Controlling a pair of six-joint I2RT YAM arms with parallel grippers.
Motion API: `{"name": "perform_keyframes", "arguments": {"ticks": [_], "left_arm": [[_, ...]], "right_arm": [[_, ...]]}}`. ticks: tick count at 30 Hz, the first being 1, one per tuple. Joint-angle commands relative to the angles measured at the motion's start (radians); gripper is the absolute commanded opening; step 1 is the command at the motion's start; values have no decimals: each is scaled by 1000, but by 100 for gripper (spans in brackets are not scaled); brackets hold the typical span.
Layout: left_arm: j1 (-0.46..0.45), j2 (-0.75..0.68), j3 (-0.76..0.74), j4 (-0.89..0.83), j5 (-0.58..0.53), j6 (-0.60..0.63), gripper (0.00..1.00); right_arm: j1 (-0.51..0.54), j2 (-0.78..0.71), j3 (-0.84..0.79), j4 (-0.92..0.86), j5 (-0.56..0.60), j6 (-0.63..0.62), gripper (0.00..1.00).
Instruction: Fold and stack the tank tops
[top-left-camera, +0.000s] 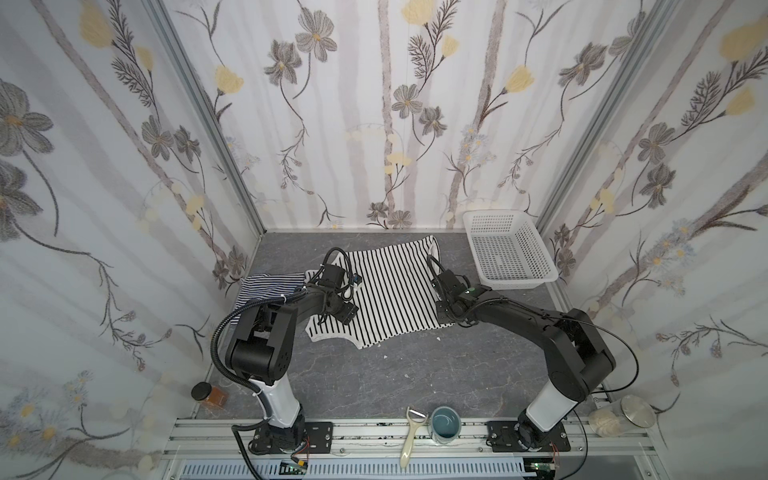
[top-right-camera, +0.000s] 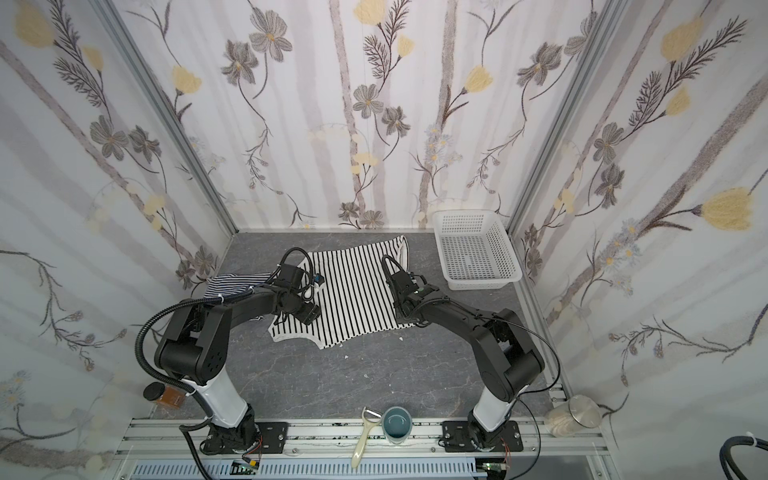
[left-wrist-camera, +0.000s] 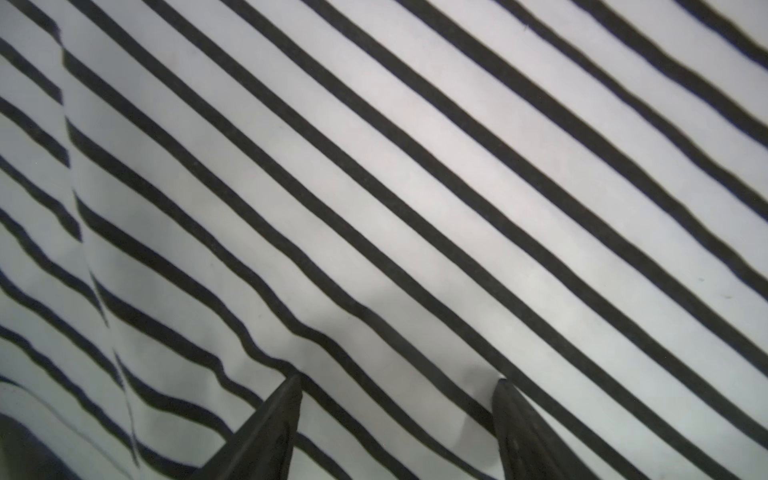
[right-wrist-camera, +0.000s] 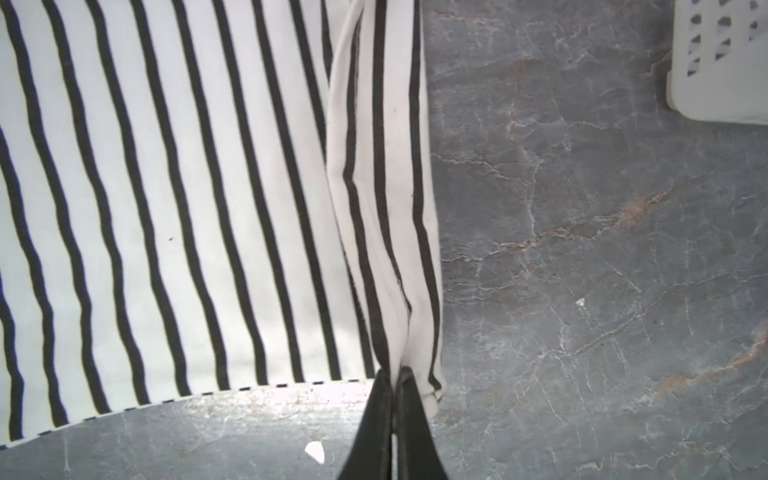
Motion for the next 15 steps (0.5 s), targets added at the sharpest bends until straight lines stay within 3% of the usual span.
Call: {"name": "perform_keyframes", "arguments": {"ticks": [1, 3, 6, 13, 15], "left_arm": [[21, 17, -8, -130, -128, 96, 74], [33, 16, 2, -131, -132, 107, 74], [42, 19, 12, -132, -127, 119, 74], [54, 39, 24, -132, -130, 133, 74], [57, 40, 25, -132, -137, 143, 74]], "right_arm": [[-69, -65, -74, 129, -206, -4, 2], [-121, -100, -132, 182, -300, -3, 3], [-175, -124, -194, 222, -354, -2, 4], [-258, -163, -304, 292, -411, 39, 8], [-264, -167, -345, 282, -371, 50, 17]]}}
